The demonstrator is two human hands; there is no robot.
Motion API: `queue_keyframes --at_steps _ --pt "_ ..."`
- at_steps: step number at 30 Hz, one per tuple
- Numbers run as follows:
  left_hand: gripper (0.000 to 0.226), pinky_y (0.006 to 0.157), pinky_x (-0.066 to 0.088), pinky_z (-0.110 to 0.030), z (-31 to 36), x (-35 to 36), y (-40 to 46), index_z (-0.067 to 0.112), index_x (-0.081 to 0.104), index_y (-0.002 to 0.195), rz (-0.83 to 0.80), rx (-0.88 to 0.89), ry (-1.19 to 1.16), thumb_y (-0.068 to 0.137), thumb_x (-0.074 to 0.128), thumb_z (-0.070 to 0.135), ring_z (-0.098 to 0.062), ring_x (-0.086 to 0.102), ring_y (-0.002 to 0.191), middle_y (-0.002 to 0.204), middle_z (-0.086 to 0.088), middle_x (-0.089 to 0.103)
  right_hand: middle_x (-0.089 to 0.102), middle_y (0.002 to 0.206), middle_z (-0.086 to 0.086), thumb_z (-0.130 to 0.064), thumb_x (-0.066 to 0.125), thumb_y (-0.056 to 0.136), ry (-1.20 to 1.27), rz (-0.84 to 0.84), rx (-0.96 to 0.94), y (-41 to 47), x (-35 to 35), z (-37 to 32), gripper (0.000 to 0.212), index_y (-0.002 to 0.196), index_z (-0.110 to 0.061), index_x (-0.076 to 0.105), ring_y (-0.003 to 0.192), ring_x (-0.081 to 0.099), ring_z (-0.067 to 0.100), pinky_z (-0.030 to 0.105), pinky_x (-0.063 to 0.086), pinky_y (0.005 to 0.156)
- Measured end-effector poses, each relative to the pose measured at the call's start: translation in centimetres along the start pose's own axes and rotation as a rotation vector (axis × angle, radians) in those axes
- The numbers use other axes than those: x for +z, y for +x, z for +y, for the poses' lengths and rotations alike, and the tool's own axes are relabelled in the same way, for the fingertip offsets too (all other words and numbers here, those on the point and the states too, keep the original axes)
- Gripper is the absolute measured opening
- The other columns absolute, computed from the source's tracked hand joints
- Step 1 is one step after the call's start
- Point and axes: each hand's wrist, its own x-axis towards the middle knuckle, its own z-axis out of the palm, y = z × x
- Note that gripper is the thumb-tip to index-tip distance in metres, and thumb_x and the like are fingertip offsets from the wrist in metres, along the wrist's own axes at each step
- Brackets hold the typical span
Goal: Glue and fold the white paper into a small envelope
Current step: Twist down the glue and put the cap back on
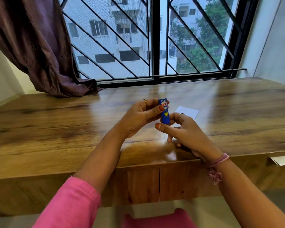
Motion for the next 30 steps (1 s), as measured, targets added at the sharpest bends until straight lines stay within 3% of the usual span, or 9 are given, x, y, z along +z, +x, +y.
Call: queue_keyframes --at_steps 4,7,11,13,18,22,25,30 --pt "0.028 0.083 0.053 -0.024 0.14 -0.1 -0.13 0.017 0.064 0.111 0.004 -0.004 0.03 0.082 0.06 0.02 -0.016 0.065 0.106 0.107 0.005 0.071 0.069 0.085 0.005 -0.029 0.068 0.084 0.14 -0.071 0.033 0.05 -0.13 -0.1 0.028 0.103 -0.009 0.066 0.052 0.06 0.009 0.017 0.039 0.036" --pt "0.029 0.085 0.052 -0.023 0.12 0.08 -0.23 0.02 0.064 0.109 -0.011 0.003 0.078 0.08 0.062 0.022 -0.013 0.065 0.107 0.105 0.01 0.072 0.07 0.074 0.003 -0.029 0.079 0.073 0.072 0.047 0.029 0.2 -0.1 0.08 0.025 0.088 -0.012 0.07 0.047 0.059 0.009 0.015 0.037 0.037" --pt "0.029 0.087 0.052 -0.024 0.05 0.52 -0.17 0.022 0.065 0.108 -0.018 0.028 0.094 0.08 0.063 0.024 -0.013 0.064 0.108 0.105 0.01 0.072 0.062 0.063 -0.003 -0.038 0.085 0.063 -0.123 0.231 -0.049 0.29 0.09 0.33 0.033 0.071 -0.019 0.059 0.043 0.063 0.014 0.011 0.04 0.044" --pt "0.029 0.088 0.052 -0.025 0.12 0.44 -0.19 0.022 0.065 0.109 -0.017 0.029 0.078 0.08 0.063 0.025 -0.015 0.064 0.109 0.107 0.008 0.071 0.062 0.066 -0.003 -0.041 0.084 0.064 -0.129 0.23 -0.074 0.18 0.17 0.23 0.034 0.073 -0.02 0.059 0.044 0.064 0.014 0.011 0.04 0.044" --pt "0.029 0.088 0.051 -0.025 0.32 -0.22 -0.44 0.023 0.066 0.109 -0.011 0.019 0.077 0.08 0.063 0.026 -0.015 0.064 0.109 0.108 0.006 0.071 0.066 0.087 0.004 -0.034 0.075 0.077 -0.02 0.025 -0.015 0.17 0.18 0.07 0.033 0.102 -0.014 0.065 0.049 0.064 0.011 0.017 0.038 0.036" --pt "0.028 0.087 0.051 -0.023 0.33 -0.1 -0.51 0.026 0.067 0.107 -0.028 0.022 0.088 0.08 0.064 0.028 -0.013 0.063 0.11 0.109 0.008 0.071 0.07 0.073 -0.003 -0.034 0.08 0.071 -0.054 0.103 -0.041 0.2 0.05 0.34 0.027 0.089 -0.017 0.069 0.049 0.065 0.013 0.01 0.037 0.039" --pt "0.028 0.088 0.051 -0.023 0.17 0.18 -0.38 0.025 0.065 0.109 -0.033 0.025 0.095 0.081 0.062 0.025 -0.012 0.062 0.111 0.109 0.011 0.071 0.066 0.069 0.002 -0.037 0.084 0.066 -0.112 0.191 -0.044 0.35 0.1 0.53 0.031 0.078 -0.019 0.061 0.049 0.067 0.016 0.009 0.036 0.04" --pt "0.028 0.088 0.051 -0.023 0.17 0.05 -0.33 0.024 0.066 0.109 -0.03 0.019 0.069 0.081 0.063 0.026 -0.014 0.063 0.11 0.109 0.007 0.071 0.07 0.065 0.007 -0.045 0.078 0.07 -0.112 0.107 0.015 0.28 0.21 0.1 0.039 0.09 -0.019 0.058 0.04 0.057 0.012 0.015 0.038 0.039"
